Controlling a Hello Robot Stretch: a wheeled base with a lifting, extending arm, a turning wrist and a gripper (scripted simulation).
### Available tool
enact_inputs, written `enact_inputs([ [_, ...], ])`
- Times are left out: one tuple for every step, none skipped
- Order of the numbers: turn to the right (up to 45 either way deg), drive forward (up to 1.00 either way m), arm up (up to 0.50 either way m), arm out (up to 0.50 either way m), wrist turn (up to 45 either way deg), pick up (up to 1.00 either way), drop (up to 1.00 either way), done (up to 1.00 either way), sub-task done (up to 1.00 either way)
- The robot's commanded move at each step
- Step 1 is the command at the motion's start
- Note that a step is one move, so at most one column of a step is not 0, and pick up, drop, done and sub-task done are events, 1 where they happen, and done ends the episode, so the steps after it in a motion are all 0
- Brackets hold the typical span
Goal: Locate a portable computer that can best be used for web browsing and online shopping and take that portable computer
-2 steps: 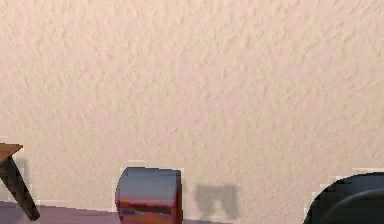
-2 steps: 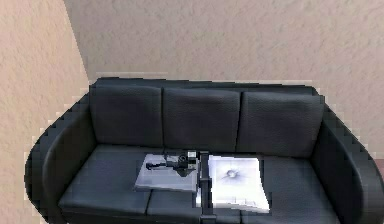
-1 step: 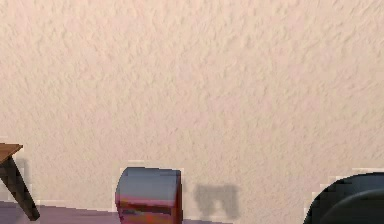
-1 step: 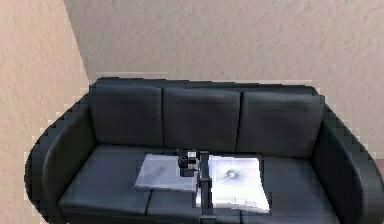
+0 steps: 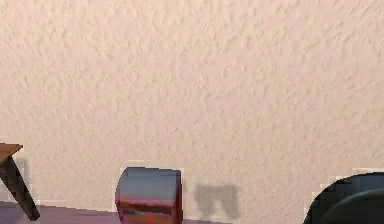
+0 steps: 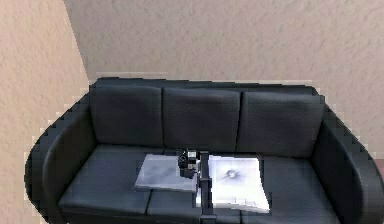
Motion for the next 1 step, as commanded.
enact_inputs([
  [0.0,0.00,-0.30,0.00,0.0,0.00,0.00,0.00,0.00],
])
